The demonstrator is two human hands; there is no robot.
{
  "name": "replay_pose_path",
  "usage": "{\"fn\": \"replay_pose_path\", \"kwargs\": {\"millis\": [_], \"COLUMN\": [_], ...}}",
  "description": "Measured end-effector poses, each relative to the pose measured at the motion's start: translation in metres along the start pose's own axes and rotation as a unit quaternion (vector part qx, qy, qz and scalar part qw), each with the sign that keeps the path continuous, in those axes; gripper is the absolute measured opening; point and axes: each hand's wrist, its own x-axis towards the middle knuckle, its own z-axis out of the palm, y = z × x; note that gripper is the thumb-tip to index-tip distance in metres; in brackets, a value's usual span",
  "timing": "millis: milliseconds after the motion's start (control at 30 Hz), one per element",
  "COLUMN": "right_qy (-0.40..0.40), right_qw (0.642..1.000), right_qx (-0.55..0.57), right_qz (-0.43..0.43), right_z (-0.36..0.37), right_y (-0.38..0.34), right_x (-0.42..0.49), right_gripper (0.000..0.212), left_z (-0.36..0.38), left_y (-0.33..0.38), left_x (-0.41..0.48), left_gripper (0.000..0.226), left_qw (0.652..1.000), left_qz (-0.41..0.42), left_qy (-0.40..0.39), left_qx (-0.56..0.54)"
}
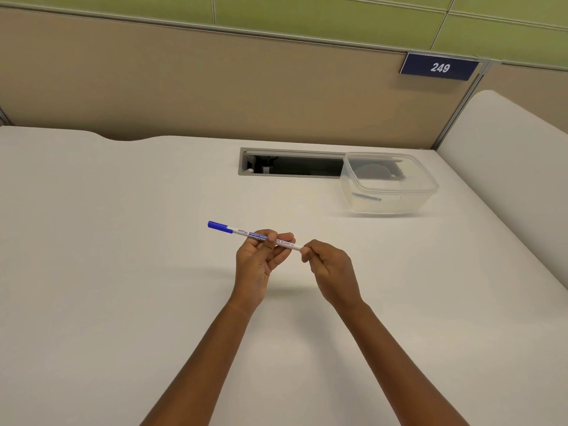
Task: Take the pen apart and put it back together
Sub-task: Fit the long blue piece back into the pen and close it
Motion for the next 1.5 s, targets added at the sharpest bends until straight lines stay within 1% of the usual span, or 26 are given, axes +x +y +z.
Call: {"fn": "replay_pose_path", "kwargs": {"millis": [100, 167, 233, 300, 367, 400, 467, 533, 600, 633, 667, 733, 800, 867, 967, 1033, 1100, 1200, 1267, 1333, 1367, 1400, 1467, 1500], "right_qy": [-0.042, -0.076, -0.111, -0.142, -0.149, -0.139, -0.092, -0.041, -0.023, -0.019, -0.011, 0.011, 0.022, 0.017, 0.006, -0.004, -0.015, -0.038, -0.074, -0.115, -0.129, -0.134, -0.109, -0.092], "right_qw": [0.989, 0.969, 0.944, 0.918, 0.913, 0.922, 0.951, 0.979, 0.995, 0.999, 1.000, 0.995, 0.992, 0.996, 0.998, 0.991, 0.981, 0.965, 0.954, 0.953, 0.961, 0.972, 0.989, 0.992], "right_qx": [0.100, 0.177, 0.239, 0.287, 0.303, 0.291, 0.234, 0.162, 0.083, 0.039, -0.003, -0.066, -0.081, -0.044, 0.058, 0.118, 0.166, 0.222, 0.236, 0.205, 0.157, 0.092, -0.030, -0.057], "right_qz": [0.103, 0.154, 0.199, 0.232, 0.227, 0.215, 0.178, 0.118, 0.044, 0.010, -0.021, -0.074, -0.098, -0.080, 0.004, 0.060, 0.096, 0.136, 0.167, 0.190, 0.187, 0.169, 0.100, 0.061], "right_z": [0.000, -0.003, -0.007, -0.011, -0.011, -0.010, -0.007, -0.003, -0.002, -0.001, -0.001, -0.001, -0.003, -0.003, 0.000, 0.001, 0.002, 0.003, 0.003, 0.000, -0.001, -0.001, 0.000, 0.001], "right_y": [-0.003, -0.005, -0.005, -0.006, -0.007, -0.007, -0.009, -0.009, -0.006, -0.004, -0.002, 0.000, 0.000, 0.000, -0.001, -0.001, 0.001, 0.003, 0.002, -0.001, -0.003, -0.005, -0.009, -0.012], "right_x": [0.005, 0.008, 0.011, 0.013, 0.012, 0.010, 0.007, 0.001, -0.005, -0.007, -0.008, -0.008, -0.005, -0.003, -0.001, 0.001, 0.001, -0.001, 0.000, 0.004, 0.006, 0.008, 0.010, 0.011], "right_gripper": [0.038, 0.042, 0.041, 0.039, 0.041, 0.043, 0.043, 0.034, 0.018, 0.013, 0.012, 0.020, 0.024, 0.022, 0.022, 0.033, 0.039, 0.041, 0.041, 0.038, 0.035, 0.030, 0.017, 0.015], "left_z": [0.001, 0.001, 0.001, 0.001, 0.002, 0.002, 0.003, 0.003, 0.002, 0.002, 0.002, 0.002, 0.002, 0.002, 0.002, 0.001, 0.000, -0.004, -0.007, -0.009, -0.011, -0.012, -0.013, -0.013], "left_y": [-0.001, -0.001, 0.000, 0.003, 0.005, 0.005, 0.005, 0.004, 0.004, 0.004, 0.004, 0.003, 0.002, 0.002, 0.002, 0.002, 0.001, 0.000, 0.001, 0.002, 0.001, 0.001, 0.000, -0.001], "left_x": [0.000, 0.000, 0.000, 0.001, 0.000, 0.000, -0.003, -0.005, -0.006, -0.006, -0.006, -0.006, -0.006, -0.006, -0.004, -0.003, -0.004, -0.005, -0.004, -0.003, -0.003, -0.003, -0.003, -0.003], "left_gripper": [0.011, 0.011, 0.011, 0.012, 0.012, 0.012, 0.012, 0.012, 0.013, 0.013, 0.013, 0.013, 0.013, 0.014, 0.013, 0.013, 0.012, 0.012, 0.012, 0.011, 0.011, 0.011, 0.010, 0.011], "left_qw": [1.000, 1.000, 0.999, 0.999, 0.999, 0.999, 0.999, 0.999, 0.999, 0.999, 0.999, 1.000, 1.000, 1.000, 1.000, 1.000, 0.999, 0.997, 0.996, 0.995, 0.995, 0.995, 0.995, 0.995], "left_qz": [0.005, 0.008, 0.013, 0.017, 0.022, 0.025, 0.030, 0.031, 0.030, 0.028, 0.026, 0.024, 0.019, 0.015, 0.011, 0.012, 0.016, 0.020, 0.019, 0.021, 0.023, 0.024, 0.022, 0.019], "left_qy": [-0.001, -0.002, -0.009, -0.017, -0.018, -0.014, 0.000, 0.013, 0.019, 0.019, 0.018, 0.014, 0.012, 0.009, 0.003, 0.001, -0.006, -0.022, -0.021, -0.011, -0.004, 0.003, 0.013, 0.017], "left_qx": [0.013, 0.025, 0.035, 0.038, 0.032, 0.028, 0.017, 0.007, 0.000, -0.001, 0.001, 0.006, 0.003, -0.005, -0.005, 0.007, 0.028, 0.065, 0.085, 0.097, 0.097, 0.095, 0.092, 0.095]}}
